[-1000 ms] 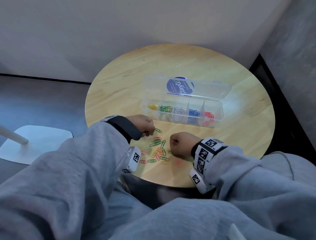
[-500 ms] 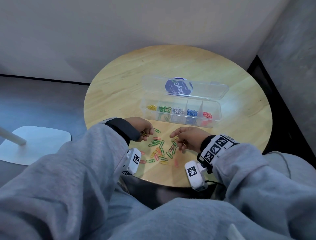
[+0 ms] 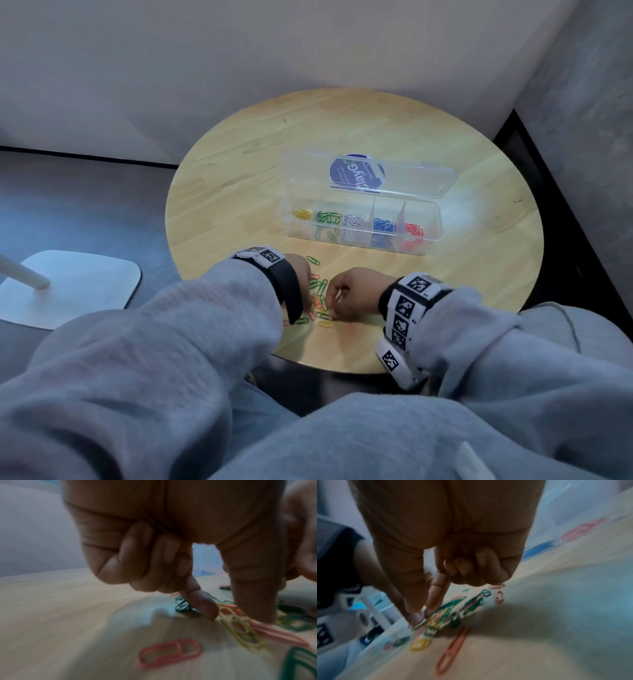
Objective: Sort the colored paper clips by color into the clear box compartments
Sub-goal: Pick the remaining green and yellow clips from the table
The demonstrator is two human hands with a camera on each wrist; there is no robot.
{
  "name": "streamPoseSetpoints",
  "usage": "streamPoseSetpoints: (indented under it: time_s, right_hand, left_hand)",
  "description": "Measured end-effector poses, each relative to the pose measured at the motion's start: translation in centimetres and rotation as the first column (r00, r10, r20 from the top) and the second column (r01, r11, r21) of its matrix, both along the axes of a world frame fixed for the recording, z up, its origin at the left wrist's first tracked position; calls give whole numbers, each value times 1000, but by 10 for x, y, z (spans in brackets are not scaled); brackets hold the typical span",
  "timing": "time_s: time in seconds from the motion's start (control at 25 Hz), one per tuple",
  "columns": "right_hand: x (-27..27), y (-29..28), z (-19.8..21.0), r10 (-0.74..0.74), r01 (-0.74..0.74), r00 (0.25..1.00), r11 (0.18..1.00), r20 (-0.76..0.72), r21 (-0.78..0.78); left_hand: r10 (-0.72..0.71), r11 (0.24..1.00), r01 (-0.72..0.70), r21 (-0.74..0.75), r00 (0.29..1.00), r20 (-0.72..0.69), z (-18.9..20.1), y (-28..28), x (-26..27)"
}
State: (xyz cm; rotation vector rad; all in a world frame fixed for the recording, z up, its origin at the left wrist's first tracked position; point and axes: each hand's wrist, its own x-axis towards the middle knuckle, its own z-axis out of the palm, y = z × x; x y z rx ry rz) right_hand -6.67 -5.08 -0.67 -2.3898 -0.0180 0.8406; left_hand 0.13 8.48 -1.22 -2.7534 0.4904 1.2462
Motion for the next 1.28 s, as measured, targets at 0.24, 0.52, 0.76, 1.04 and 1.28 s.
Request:
streamPoseSetpoints:
  time_s: [0.24,0.52,0.76,1.04,1.28]
  right_hand:
    - [3,4,-5,131,-112,987,978,98,-176]
    - [0,16,-7,190,-159,975,959,114,-235]
    - [4,20,-5,194,-174,980,942,40,-287]
    - [7,3,-1,55,-53,998,984,11,-169]
    - [9,-21,-1,-302,357,928,890,-218,285]
  left_hand:
    - [-17,998,16,66,1000,16,0,-1,3]
    - [-5,1000,4,5,999,37,-3,3,0]
    - [280,913,-302,-273,953,-115,8,20,8]
    - [522,552,-676,-489,737,-430,21,25,13]
    - [586,450,-775,-445,632,-507,27,19,8]
